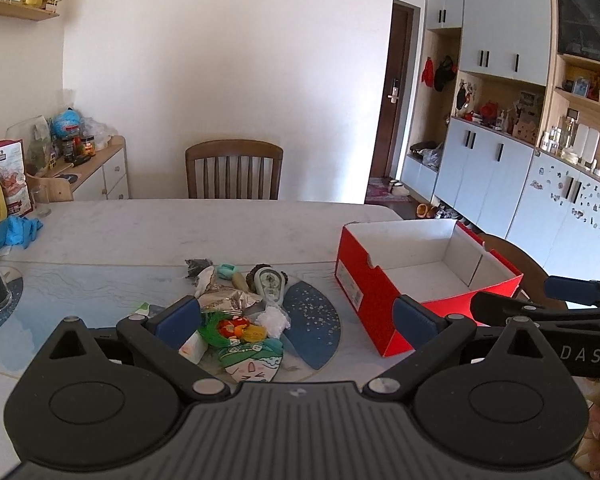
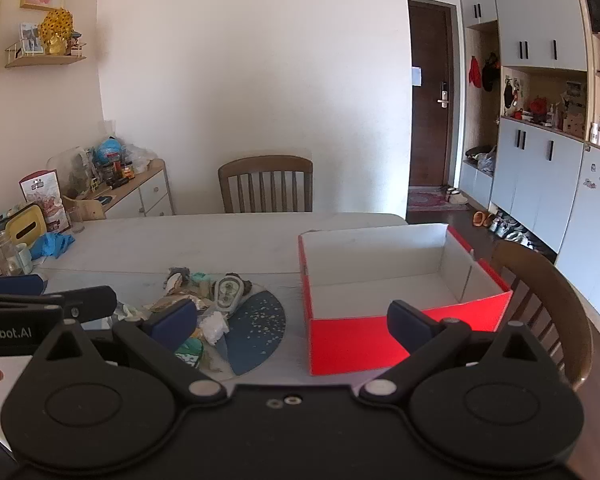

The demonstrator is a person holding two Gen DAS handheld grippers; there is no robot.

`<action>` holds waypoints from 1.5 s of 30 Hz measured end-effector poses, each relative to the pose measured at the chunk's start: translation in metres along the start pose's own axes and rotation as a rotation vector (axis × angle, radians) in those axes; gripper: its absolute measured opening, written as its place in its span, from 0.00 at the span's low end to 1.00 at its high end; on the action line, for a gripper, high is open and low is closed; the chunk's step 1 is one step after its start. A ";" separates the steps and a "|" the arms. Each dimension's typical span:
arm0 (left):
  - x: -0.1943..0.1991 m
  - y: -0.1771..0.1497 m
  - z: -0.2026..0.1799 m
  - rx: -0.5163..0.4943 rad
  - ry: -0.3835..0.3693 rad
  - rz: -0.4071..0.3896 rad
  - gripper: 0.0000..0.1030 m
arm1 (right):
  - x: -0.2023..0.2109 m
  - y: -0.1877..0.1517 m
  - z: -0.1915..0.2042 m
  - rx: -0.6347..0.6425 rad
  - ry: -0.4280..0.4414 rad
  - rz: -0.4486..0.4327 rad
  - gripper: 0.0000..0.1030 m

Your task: Organize objects

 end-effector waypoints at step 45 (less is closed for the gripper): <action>-0.222 0.008 0.233 0.279 0.344 0.392 1.00 | -0.172 -0.034 0.144 0.277 0.259 0.277 0.91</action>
Point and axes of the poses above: each gripper's, at about its wrist camera, not at the fingertips, and x roughly against the way its jaws point, z to its left, y to its top, the point moved 9 cm from there along -x, roughly the way its jaws point, and after that the axes turned 15 degrees about x, right-handed, at the moved point
